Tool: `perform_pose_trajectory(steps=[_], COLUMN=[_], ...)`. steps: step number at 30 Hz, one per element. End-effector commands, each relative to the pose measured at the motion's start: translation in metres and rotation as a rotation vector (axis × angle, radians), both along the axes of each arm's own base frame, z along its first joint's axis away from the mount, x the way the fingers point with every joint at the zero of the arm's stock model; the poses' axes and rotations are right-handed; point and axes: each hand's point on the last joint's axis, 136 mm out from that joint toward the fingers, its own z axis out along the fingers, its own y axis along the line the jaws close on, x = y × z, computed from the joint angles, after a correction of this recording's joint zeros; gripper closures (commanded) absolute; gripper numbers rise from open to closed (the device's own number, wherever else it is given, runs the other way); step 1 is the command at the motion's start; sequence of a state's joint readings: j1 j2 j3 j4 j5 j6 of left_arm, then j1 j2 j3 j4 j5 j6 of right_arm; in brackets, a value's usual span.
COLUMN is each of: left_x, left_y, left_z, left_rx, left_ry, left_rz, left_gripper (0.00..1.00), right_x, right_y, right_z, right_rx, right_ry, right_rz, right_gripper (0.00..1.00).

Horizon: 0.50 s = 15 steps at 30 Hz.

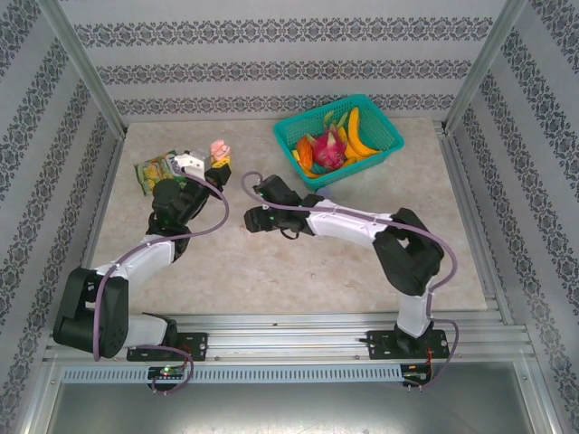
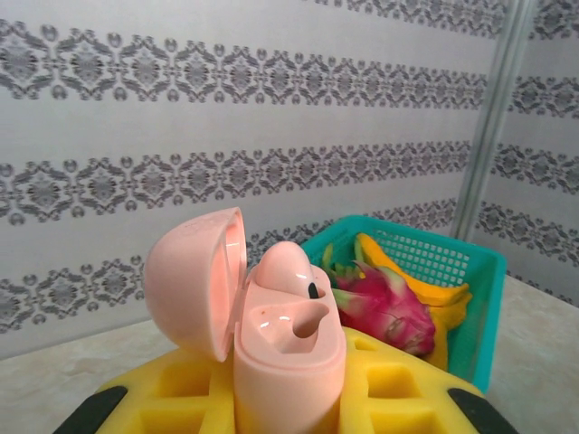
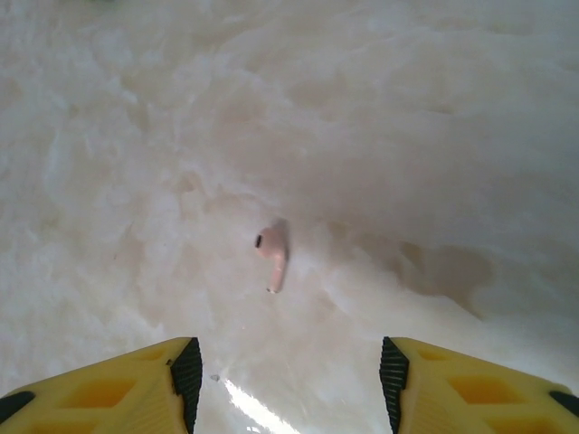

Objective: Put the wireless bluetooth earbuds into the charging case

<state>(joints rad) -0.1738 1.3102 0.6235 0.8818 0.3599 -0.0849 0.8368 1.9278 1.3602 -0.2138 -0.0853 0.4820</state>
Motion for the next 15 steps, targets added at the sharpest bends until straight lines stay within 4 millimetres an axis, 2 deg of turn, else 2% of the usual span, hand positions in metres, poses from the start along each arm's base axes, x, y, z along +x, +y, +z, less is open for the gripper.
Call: perform_pose_trajectory(steps=[1,6,15], left_x=[0.0,-0.001,-0.004], left_y=[0.016,0.028,0.039], left_z=[0.018,0.02,0.02], left_rx=[-0.027,-0.03,-0.053], left_ry=[-0.027,-0.024,-0.021], left_rz=[0.044,0.075,0.095], left_gripper=[1.0,1.0,1.0], right_x=[-0.006,-0.002,0.013], right_y=[0.022,0.041,0.05], right_z=[-0.013,-0.033,-0.056], right_rx=[-0.037,-0.098,-0.166], right_ry=[-0.021,-0.032,-0.046], right_rz=[0.137,0.191,0.179], right_gripper=[0.44,0.47,0.51])
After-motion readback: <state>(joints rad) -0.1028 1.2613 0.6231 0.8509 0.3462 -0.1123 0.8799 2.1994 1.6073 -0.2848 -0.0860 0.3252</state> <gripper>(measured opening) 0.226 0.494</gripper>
